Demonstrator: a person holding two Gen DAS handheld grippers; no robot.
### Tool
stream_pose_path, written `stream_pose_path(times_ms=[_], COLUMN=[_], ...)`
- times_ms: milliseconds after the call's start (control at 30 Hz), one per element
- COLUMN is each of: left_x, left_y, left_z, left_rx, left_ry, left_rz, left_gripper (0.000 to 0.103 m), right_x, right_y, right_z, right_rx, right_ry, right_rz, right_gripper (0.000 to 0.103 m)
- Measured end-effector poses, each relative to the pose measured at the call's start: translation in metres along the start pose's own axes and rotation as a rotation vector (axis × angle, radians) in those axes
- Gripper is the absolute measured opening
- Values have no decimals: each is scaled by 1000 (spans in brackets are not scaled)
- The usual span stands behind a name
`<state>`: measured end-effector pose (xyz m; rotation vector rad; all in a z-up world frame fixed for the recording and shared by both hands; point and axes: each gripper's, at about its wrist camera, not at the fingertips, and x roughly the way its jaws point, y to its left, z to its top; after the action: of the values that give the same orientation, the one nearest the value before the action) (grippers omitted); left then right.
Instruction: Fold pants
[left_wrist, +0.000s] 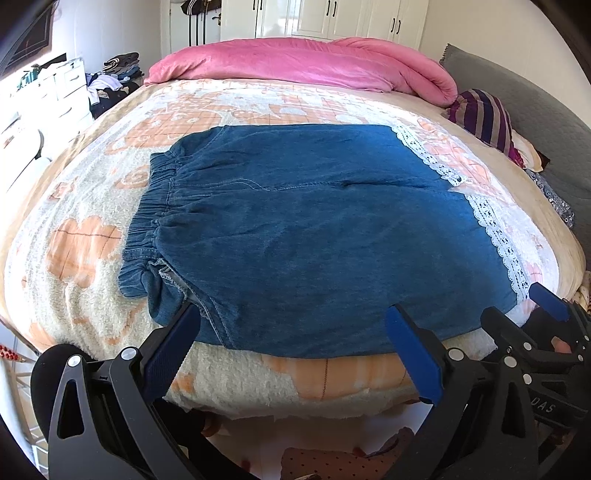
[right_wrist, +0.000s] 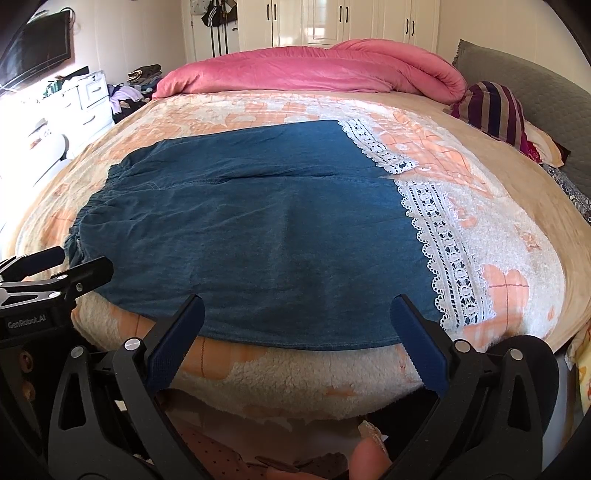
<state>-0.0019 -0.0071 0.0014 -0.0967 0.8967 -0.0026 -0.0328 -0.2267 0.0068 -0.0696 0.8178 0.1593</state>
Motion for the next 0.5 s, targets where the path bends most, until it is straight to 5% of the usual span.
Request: stream_pose_path(times_ms=[500], left_x=[1], left_y=[1], left_z=[0], left_rx=[-7], left_ry=[5], left_rz=[8], left_gripper=[99], right_x=[0], right_y=[-2], right_z=[0], right_rx=[1], right_ry=[1], right_rz=[3], right_gripper=[95])
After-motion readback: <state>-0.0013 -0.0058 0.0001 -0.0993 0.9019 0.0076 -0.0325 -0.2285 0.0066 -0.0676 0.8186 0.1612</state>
